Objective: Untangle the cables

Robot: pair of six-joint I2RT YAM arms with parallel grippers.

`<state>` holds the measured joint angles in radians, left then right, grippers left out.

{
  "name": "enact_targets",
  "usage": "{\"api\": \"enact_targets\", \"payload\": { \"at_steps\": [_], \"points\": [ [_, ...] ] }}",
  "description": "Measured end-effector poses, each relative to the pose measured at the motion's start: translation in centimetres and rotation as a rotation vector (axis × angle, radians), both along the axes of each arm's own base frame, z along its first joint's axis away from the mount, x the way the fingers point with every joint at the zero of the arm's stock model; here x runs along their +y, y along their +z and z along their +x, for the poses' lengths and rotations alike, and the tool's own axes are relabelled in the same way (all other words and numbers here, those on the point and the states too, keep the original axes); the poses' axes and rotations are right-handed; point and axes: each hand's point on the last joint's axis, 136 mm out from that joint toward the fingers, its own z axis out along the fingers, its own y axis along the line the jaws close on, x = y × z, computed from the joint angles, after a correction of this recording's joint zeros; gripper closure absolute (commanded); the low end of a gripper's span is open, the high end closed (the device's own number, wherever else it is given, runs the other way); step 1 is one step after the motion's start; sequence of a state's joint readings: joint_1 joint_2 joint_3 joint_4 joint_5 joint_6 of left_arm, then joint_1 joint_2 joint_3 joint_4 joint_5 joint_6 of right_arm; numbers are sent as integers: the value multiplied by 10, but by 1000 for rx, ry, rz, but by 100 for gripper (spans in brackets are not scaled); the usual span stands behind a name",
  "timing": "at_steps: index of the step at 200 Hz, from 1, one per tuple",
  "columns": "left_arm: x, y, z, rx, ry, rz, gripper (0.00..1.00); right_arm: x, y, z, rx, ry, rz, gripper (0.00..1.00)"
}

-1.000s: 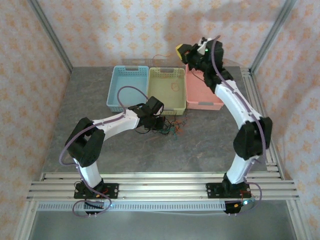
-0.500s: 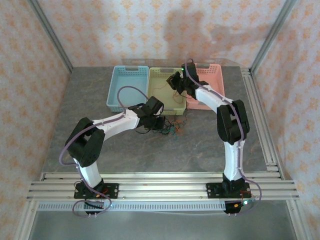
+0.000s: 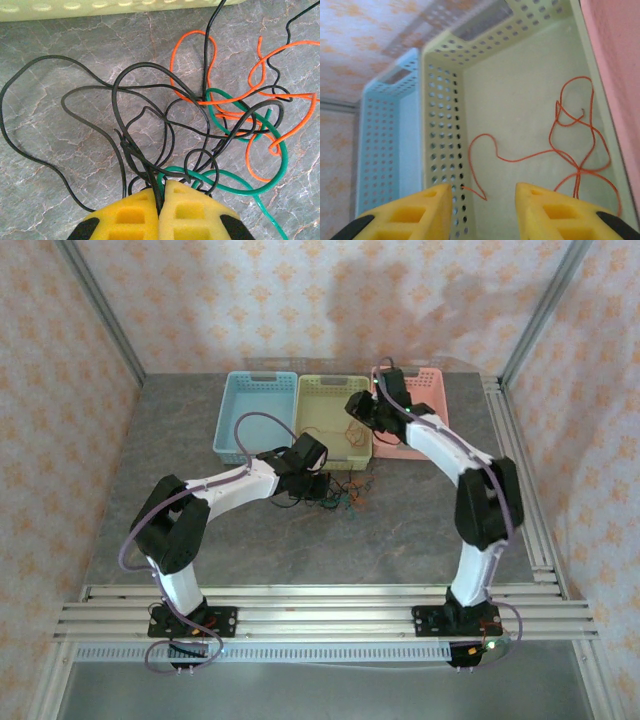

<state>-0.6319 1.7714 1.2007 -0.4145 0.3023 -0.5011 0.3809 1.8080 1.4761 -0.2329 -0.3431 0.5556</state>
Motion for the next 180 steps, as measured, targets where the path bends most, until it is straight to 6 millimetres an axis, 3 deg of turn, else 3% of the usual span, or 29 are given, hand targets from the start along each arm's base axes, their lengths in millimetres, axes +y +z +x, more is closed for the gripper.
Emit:
{"api": "enact_targets", "payload": {
  "at_steps": [22,42,55,75,93,104,144,180],
  "points": [
    [1,-1,-2,0,0,0,100,-15,39,-39,-127,19,-2,65],
    [3,1,-5,-6,0,-5,100,-28,54,-71,-219,32,-2,67],
    [3,4,-4,-13,0,-10,100,-34,46,-86,-237,39,-12,68],
    [2,7,-3,-25,0,-19,100,-39,11,-103,-197,61,-39,69],
    [3,7,-4,-30,-1,-22,100,-35,-22,-119,-127,101,-51,69],
    [3,7,-5,-32,-1,-24,100,-27,-33,-128,-106,135,-49,69],
    [5,11,-7,-48,0,-35,100,25,-42,-161,-86,316,-13,66],
    [6,14,-8,-69,0,-51,100,31,-50,-166,-62,340,-5,64]
  ]
}}
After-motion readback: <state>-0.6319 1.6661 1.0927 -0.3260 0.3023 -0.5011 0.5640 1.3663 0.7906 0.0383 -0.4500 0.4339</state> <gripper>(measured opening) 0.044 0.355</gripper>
